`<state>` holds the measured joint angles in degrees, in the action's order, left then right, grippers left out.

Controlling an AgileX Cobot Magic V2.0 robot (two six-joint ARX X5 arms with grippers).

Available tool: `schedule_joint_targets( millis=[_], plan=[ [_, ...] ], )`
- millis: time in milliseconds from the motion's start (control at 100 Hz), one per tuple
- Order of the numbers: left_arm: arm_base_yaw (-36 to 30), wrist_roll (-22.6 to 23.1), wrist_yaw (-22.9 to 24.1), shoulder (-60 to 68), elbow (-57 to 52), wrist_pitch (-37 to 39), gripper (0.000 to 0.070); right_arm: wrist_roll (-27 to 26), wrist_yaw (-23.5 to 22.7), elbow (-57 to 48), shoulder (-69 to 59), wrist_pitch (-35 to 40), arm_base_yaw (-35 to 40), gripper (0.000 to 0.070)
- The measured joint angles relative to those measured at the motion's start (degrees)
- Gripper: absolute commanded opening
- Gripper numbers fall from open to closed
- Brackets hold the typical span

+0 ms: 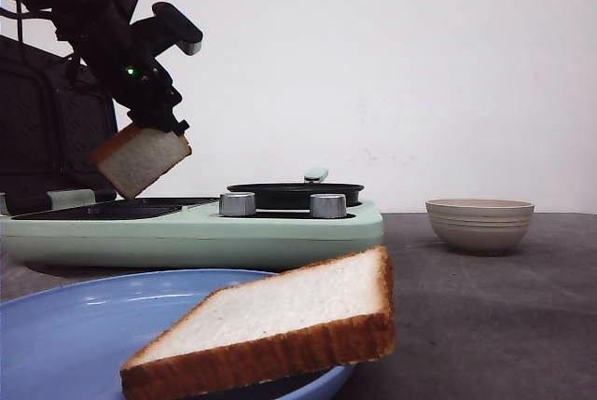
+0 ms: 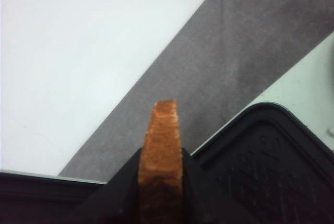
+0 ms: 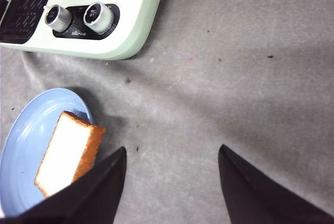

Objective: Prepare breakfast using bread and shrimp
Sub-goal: 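Lift the bread slice with the left gripper over the sandwich maker, then lower the bread into the farther sandwich-maker tray and open left gripper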

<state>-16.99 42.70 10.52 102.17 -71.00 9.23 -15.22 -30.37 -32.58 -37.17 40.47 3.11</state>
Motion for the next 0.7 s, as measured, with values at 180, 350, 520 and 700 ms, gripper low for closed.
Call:
schedule_joint_targets(
  millis=[180, 350, 520, 700],
  plan=[
    [0.0, 0.0, -0.04, 0.31, 0.0, 0.39, 0.0003, 0.0, 0.07, 0.0, 0.0, -0.02, 0.0, 0.0347],
    [0.11, -0.07, -0.37, 0.31, 0.0, 0.83, 0.0003, 0.0, 0.17, 0.0, 0.0, 0.0, 0.0, 0.0347],
    [0.11, -1.46, -1.77, 0.39, 0.0, -0.35, 0.0004, 0.0, 0.22, 0.0, 0.0, 0.0, 0.0, 0.0347],
    [0.09, -2.45, -1.88, 0.52, 0.0, -2.69, 0.0219, 0.0, 0.35, 0.0, 0.0, 0.0, 0.0, 0.0347]
  ],
)
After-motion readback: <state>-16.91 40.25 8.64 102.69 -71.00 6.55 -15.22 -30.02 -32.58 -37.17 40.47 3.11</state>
